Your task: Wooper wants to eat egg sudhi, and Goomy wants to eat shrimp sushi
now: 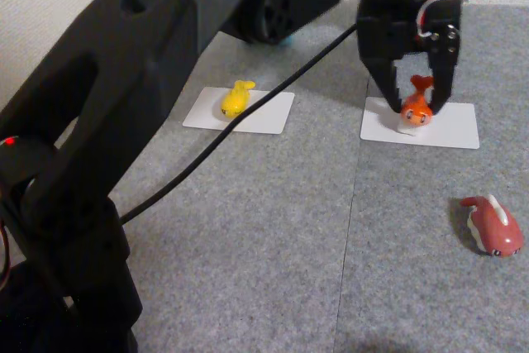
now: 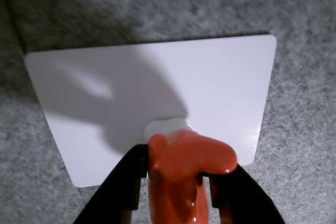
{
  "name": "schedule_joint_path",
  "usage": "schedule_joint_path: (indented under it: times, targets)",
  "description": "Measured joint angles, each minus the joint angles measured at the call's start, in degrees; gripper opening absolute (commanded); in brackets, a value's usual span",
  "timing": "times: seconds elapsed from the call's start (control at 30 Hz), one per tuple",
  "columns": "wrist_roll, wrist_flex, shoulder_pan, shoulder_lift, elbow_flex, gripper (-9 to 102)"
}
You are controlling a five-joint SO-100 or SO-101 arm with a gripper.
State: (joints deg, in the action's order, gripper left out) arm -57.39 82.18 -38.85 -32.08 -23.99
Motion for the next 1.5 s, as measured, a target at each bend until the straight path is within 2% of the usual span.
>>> schedule_joint_path:
  times: [0.17, 0.47, 0.8, 0.93, 1.0, 1.2, 1.33, 1.5]
  targets:
    - [0.00, -0.18, -0.09, 0.09, 0.00, 20]
    - [-2.29, -0.26, 0.09, 0.26, 0.00, 30]
    - [-13.10, 1.76, 6.86, -4.22, 0.00, 31]
    - [-16.96, 7.56, 9.76, -9.67, 0.00, 31]
    - [-17.58, 12.74, 11.16, -12.74, 0.26, 30]
    - [-19.60, 14.50, 12.04, -26.10, -2.99, 30]
    - [-19.78, 14.59, 15.03, -41.13, -13.97, 30]
    - [-22.15, 14.59, 23.64, -63.54, -36.74, 30]
